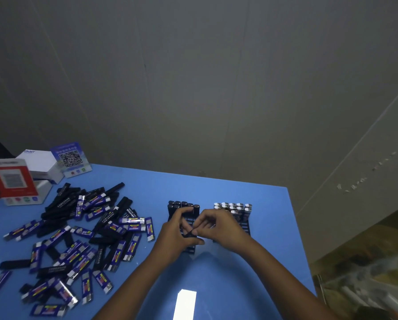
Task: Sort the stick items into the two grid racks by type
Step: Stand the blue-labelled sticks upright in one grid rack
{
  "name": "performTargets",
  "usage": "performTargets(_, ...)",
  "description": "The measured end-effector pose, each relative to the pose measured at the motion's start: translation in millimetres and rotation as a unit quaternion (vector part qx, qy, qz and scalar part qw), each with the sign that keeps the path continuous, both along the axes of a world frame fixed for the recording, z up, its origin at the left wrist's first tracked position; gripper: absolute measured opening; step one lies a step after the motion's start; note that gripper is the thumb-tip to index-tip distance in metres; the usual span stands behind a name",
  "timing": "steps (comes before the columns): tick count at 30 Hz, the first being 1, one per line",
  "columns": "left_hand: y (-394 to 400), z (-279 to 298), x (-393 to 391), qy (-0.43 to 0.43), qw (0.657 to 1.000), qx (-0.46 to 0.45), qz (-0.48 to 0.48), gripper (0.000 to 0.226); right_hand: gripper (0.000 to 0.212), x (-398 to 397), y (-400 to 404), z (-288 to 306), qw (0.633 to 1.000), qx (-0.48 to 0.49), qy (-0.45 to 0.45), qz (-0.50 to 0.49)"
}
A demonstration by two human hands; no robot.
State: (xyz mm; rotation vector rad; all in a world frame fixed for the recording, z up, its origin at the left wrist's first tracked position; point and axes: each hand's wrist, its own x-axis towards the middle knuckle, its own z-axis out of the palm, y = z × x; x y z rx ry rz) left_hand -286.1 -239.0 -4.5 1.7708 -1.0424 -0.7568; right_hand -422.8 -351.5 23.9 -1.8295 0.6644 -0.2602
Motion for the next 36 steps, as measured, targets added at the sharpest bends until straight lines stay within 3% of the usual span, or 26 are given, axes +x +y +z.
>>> performTargets(9, 20.2, -1.8, 46.7, 0.006, 1.0, 0.005, 0.017, 0.084, 0.015, 25.4, 4.0, 1.3, 0.998, -0.033, 0.05, -0.02)
performTargets(15, 31.2, -8.4, 81.8, 0.013, 0.999, 0.005, 0.047, 0.069, 0.004, 28.3, 0.1, -5.8, 0.982, 0.144, 0.014, -0.121)
performTargets(18, 32.7, -11.0, 90.5, 0.003, 0.999, -0.007, 0.039, 0.064, 0.027, 31.1, 5.2, -8.1, 0.968, 0.208, -0.006, -0.14)
performTargets(22, 32.4, -10.5, 97.8, -0.014, 0.999, -0.015, 0.025, 0.062, 0.069, 38.3, 12.7, -3.9, 0.984, 0.163, -0.006, -0.076)
performTargets(24, 32.7, -8.5, 100.9, -0.008, 1.0, -0.016, 0.019, 0.062, 0.078, 43.9, 16.0, 1.2, 0.99, 0.133, -0.011, -0.053)
performTargets(28, 34.7, -8.9, 107.1, -0.009, 1.0, -0.015, 0.02, 0.06, 0.069, 53.9, 21.1, 4.5, 0.996, 0.076, -0.018, -0.041)
performTargets(36, 28.7, -15.4, 118.1, -0.018, 1.0, -0.011, 0.022, 0.056, 0.018, 62.1, 15.8, -6.1, 0.985, -0.098, 0.026, -0.141)
